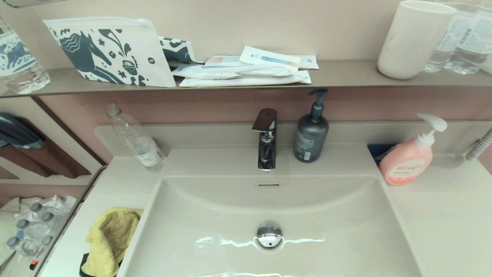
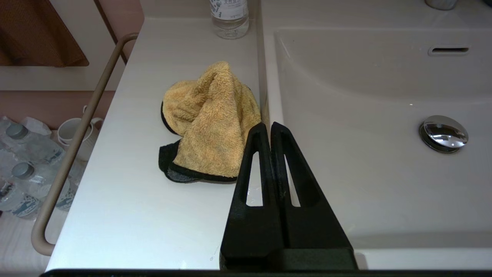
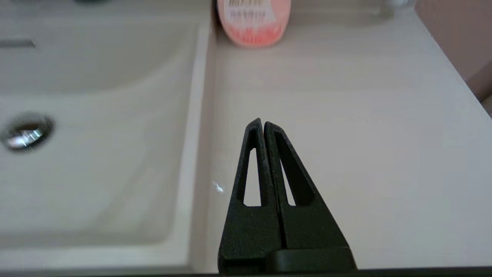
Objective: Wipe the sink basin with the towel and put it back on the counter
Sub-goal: Pick up the cloth
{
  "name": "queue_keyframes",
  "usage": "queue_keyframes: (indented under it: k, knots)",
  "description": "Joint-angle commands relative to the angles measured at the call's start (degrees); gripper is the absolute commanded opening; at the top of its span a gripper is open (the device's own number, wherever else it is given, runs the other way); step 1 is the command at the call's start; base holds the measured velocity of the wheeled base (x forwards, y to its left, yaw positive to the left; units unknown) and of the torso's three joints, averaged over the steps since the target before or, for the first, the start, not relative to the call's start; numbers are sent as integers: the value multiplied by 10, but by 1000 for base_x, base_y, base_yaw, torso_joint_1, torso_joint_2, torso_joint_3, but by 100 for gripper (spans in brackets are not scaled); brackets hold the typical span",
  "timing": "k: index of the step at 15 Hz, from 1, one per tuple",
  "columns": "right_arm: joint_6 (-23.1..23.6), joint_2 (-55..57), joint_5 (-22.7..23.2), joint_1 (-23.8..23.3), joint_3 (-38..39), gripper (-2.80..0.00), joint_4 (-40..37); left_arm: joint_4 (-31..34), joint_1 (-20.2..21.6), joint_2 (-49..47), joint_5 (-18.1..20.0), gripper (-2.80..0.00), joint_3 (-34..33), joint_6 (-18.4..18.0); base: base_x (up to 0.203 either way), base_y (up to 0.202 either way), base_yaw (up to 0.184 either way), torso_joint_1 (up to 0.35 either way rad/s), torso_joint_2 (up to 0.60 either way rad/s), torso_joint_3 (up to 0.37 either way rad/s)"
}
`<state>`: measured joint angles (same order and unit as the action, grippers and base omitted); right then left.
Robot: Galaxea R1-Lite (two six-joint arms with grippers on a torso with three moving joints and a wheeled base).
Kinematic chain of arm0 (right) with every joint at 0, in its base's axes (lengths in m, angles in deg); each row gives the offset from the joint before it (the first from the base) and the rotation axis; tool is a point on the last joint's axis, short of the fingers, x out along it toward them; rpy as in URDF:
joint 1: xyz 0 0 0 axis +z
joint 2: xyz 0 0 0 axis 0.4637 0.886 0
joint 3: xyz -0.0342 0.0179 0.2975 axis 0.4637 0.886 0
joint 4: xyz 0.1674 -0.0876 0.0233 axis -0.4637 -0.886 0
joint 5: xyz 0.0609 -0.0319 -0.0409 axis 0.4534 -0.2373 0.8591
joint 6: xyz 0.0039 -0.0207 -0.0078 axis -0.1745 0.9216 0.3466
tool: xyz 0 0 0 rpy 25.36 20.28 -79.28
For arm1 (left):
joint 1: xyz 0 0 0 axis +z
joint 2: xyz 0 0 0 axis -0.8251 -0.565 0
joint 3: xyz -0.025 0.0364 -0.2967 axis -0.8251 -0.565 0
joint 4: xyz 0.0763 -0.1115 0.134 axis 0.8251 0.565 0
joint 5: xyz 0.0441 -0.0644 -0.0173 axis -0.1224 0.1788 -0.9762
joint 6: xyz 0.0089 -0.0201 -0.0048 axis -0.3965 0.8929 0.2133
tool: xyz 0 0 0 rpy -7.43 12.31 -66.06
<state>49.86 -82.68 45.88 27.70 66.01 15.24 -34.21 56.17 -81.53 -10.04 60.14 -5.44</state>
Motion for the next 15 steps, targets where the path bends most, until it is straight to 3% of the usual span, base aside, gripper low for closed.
queue_keyframes:
  k: [1,15]
  knots:
    - [12,1,2,0,2,-280,-10,0,0,-1,0,-280,0,0,0,0,0,0,0,0]
    - [5,1,1,0,2,-280,-9,0,0,-1,0,-280,0,0,0,0,0,0,0,0]
